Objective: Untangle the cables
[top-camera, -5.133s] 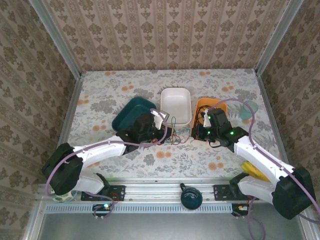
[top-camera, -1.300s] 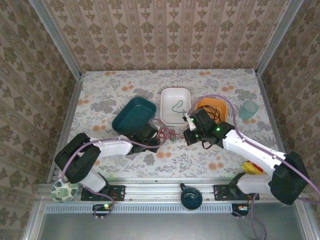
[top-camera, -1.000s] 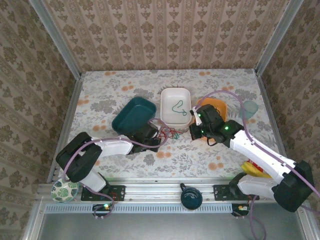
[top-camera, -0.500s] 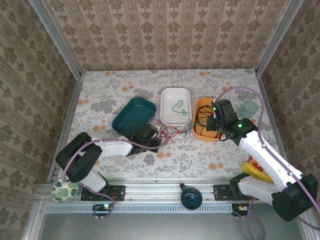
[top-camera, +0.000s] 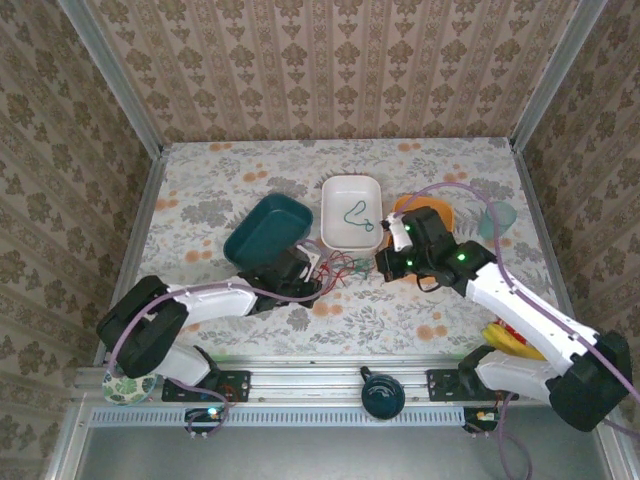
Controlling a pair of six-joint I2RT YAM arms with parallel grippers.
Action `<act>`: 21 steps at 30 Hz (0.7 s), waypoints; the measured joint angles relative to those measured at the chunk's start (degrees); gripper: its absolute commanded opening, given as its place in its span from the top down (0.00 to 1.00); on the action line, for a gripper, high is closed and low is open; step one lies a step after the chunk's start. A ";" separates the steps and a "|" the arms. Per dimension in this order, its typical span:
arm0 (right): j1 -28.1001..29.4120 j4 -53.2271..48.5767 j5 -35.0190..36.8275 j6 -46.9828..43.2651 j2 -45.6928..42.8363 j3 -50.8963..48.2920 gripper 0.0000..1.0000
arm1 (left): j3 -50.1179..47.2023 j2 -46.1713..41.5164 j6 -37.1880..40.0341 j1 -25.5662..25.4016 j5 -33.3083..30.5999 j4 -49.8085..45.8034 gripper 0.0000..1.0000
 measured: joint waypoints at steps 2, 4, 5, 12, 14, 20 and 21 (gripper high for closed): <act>0.13 1.29 -0.57 0.83 1.75 -1.05 1.00 | 0.55 -0.55 0.57 -0.24 0.83 -0.44 1.00; 0.13 2.49 -0.42 2.03 3.50 -2.21 1.00 | 1.18 -0.96 1.09 -0.50 1.64 -0.90 1.00; 0.13 2.86 -0.09 2.60 4.15 -2.60 1.00 | 1.40 -1.20 1.25 -0.55 1.97 -1.09 1.00; -2.51 5.16 2.36 7.26 5.22 -4.55 1.00 | 1.05 -4.63 1.84 -0.55 2.54 -2.51 1.00; -3.98 5.31 3.93 8.33 4.85 -4.92 1.00 | -0.02 -6.32 1.81 -0.52 2.12 -2.80 1.00; -9.25 4.74 6.69 9.88 1.22 -6.91 1.00 | -3.76 -11.34 1.77 1.29 1.42 -4.17 1.00; -9.79 4.74 6.67 9.88 0.90 -7.08 1.00 | -4.02 -11.98 1.77 1.88 1.22 -4.57 1.00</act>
